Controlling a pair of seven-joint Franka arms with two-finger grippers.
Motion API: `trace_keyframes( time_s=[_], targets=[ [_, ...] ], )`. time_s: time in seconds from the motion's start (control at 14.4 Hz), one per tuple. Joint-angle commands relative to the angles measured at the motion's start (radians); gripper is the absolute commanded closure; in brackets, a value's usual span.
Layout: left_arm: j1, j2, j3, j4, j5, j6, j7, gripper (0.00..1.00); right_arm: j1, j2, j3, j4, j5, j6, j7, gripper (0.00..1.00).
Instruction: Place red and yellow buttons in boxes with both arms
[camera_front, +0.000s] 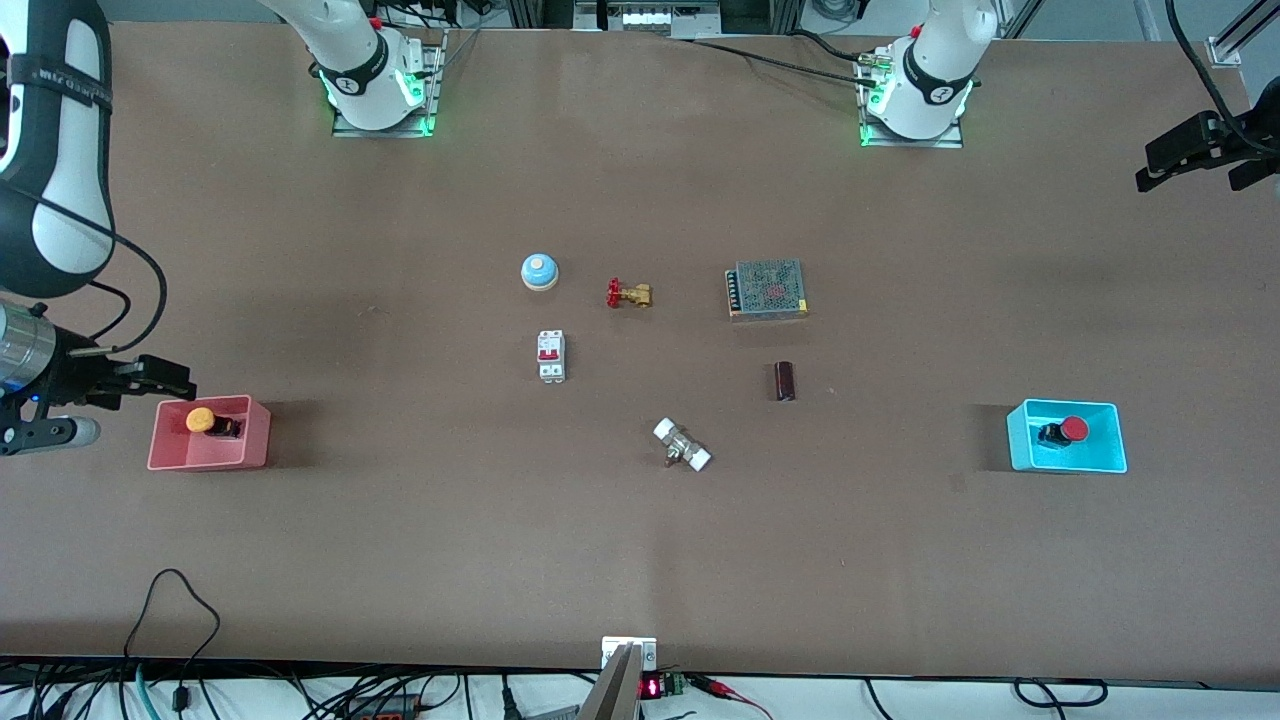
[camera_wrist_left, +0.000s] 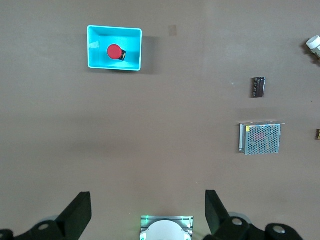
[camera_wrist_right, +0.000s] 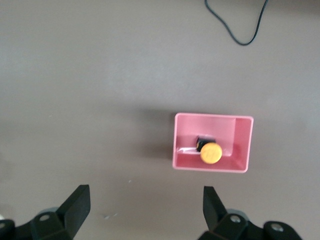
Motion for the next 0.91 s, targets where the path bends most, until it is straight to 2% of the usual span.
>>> trace_keyframes(
  time_s=[0.0, 0.21, 0.49, 0.63, 0.84],
  targets=[
    [-0.005, -0.016, 0.012, -0.029, -0.017, 0.016, 0.02, 0.0, 0.014, -0.045, -0.001, -0.019, 0.009, -0.054, 0.019, 0.0],
    [-0.006, -0.016, 0.014, -0.03, -0.017, 0.019, 0.02, 0.0, 0.008, -0.108, 0.022, -0.019, -0.008, -0.103, 0.11, 0.0],
    [-0.032, -0.016, 0.04, -0.031, -0.015, 0.019, 0.02, 0.0, -0.116, -0.2, 0.19, -0.022, -0.14, -0.191, 0.225, 0.0],
    [-0.034, -0.016, 0.042, -0.031, -0.015, 0.019, 0.02, 0.0, -0.118, -0.227, 0.204, -0.035, -0.189, -0.244, 0.277, 0.0],
    [-0.036, -0.016, 0.042, -0.031, -0.015, 0.02, 0.02, 0.0, -0.103, -0.261, 0.206, -0.07, -0.195, -0.254, 0.331, 0.0]
  ],
)
